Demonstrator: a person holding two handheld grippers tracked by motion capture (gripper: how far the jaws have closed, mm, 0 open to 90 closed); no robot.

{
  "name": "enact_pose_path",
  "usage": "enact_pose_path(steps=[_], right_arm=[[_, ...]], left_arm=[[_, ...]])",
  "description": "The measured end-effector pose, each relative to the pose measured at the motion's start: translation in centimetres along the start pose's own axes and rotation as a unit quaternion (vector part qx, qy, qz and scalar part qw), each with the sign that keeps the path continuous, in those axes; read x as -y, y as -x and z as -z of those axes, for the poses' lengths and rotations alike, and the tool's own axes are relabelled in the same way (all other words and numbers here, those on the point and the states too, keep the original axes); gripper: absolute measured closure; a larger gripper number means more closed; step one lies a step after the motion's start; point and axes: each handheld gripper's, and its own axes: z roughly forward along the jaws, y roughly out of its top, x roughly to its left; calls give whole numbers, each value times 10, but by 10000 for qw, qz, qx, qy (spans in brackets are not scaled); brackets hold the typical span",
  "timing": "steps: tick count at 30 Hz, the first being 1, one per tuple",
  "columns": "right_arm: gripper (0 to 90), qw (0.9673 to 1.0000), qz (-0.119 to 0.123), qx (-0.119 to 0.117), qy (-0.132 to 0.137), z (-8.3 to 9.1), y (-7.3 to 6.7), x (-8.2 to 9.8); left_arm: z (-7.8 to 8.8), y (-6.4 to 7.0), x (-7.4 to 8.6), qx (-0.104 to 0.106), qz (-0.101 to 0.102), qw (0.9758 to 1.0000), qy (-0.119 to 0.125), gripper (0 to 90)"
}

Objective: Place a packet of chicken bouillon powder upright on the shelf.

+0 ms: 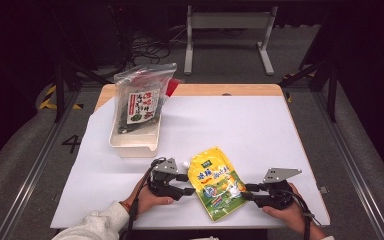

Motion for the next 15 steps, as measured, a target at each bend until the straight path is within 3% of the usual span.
enact_pose_path(steps=[5,9,10,13,14,15], right_arm=[[626,10000,80,39,-27,-1,-1,-1],[628,9998,157,86,-31,-2,-3,-2],[628,9998,157,92,-21,-2,-3,-2],[629,9998,177,106,-4,-3,-3,-2],[631,9997,202,114,8,-3,-4,-2],[637,9996,259,125,35,-3,-4,-2]], left_arm=[[-9,1,-6,173,267,9995,35,302],[-16,2,-13,154,341,9993,79,269],[-21,2,-16,104,438,9989,88,270],[-28,3,-19,39,447,9990,79,272],[-30,3,-21,-66,416,9991,79,303],[-34,7,-24,-88,424,9989,196,405]])
